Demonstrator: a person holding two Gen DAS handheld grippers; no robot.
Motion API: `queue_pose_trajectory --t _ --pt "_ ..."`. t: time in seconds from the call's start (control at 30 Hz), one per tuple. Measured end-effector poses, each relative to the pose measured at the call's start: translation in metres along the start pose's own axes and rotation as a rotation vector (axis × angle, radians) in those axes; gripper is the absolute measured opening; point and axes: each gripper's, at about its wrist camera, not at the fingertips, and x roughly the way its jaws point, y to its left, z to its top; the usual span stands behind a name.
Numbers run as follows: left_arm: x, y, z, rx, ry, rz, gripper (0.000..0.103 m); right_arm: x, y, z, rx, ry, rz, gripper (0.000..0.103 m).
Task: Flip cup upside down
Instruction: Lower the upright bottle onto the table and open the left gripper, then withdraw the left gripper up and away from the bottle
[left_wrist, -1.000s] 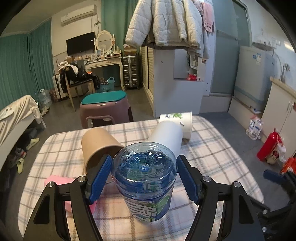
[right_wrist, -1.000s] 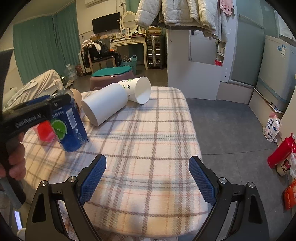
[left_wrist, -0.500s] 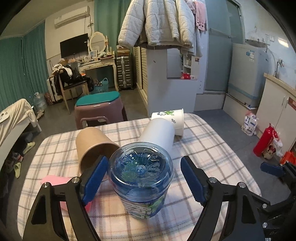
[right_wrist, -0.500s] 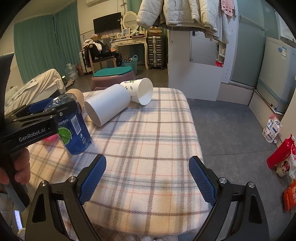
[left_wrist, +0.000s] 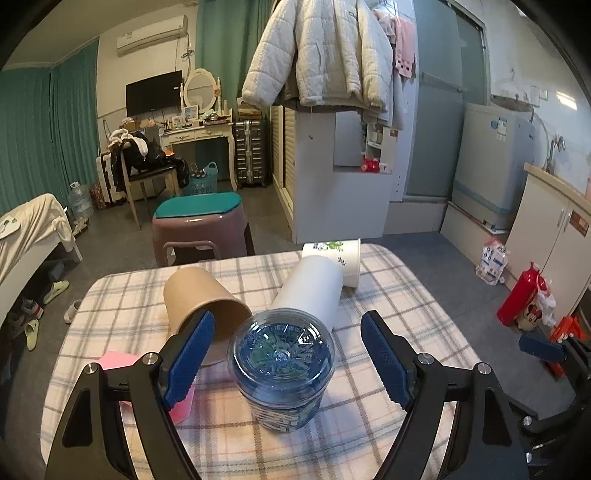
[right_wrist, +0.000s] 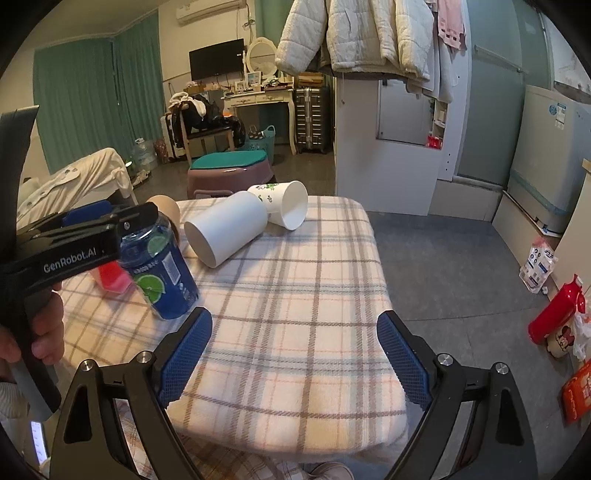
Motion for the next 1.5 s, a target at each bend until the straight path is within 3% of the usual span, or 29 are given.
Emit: queue_pose_trajectory --t 0.37,0.77,0.97,1.03,1.5 --pt "-0.051 0.009 0.010 -0.027 -0.083 0.025 0.084 -0.037 0.005 0.004 0.016 -0.085 0.024 0.091" --pt "-0.104 0.020 -0.007 -0.061 -0.150 0.008 0.084 -0.074 0.025 -0.004 -0.005 -0.163 0.055 0.091" --pt "-0.114 0.029 -0.028 -0.064 -0.166 0.014 0.085 -0.080 0.036 -0.013 -0.013 -0.173 0.062 0.091" --pt "-0.115 0.033 -0.036 -0.061 -0.172 0.012 0.099 -0.079 0.040 -0.017 -0.018 -0.182 0.058 0.091" --pt "-0.107 0.065 -0.081 -0.131 -0.130 0.071 0.103 -0.052 0.064 -0.030 -0.026 -0.155 0.046 0.092"
